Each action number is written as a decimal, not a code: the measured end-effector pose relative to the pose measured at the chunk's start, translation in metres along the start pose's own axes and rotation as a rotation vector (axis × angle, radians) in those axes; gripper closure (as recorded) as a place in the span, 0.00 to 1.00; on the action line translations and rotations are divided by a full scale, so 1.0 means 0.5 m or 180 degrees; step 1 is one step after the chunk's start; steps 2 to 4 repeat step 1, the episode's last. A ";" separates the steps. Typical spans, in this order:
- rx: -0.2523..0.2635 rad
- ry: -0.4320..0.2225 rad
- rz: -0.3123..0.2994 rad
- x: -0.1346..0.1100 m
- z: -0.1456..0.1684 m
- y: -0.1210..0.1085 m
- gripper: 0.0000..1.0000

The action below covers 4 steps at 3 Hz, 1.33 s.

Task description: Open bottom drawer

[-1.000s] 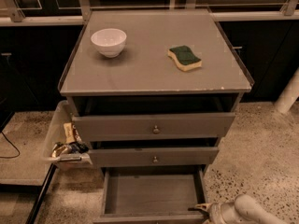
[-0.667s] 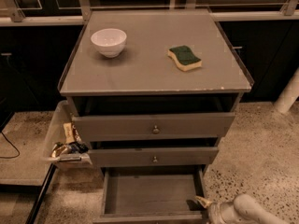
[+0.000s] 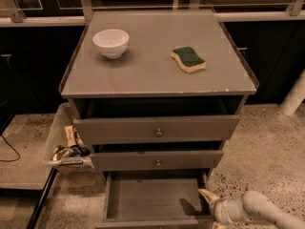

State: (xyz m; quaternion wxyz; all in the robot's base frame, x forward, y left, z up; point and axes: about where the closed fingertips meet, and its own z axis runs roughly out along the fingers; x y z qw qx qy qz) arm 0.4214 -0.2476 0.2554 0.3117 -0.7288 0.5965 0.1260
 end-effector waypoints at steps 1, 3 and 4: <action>0.0119 0.0117 -0.0330 -0.071 -0.094 -0.045 0.00; 0.0119 0.0117 -0.0330 -0.071 -0.094 -0.045 0.00; 0.0119 0.0117 -0.0330 -0.071 -0.094 -0.045 0.00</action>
Offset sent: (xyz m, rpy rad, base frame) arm 0.0000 0.0000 0.0000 0.0000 0.0000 0.0000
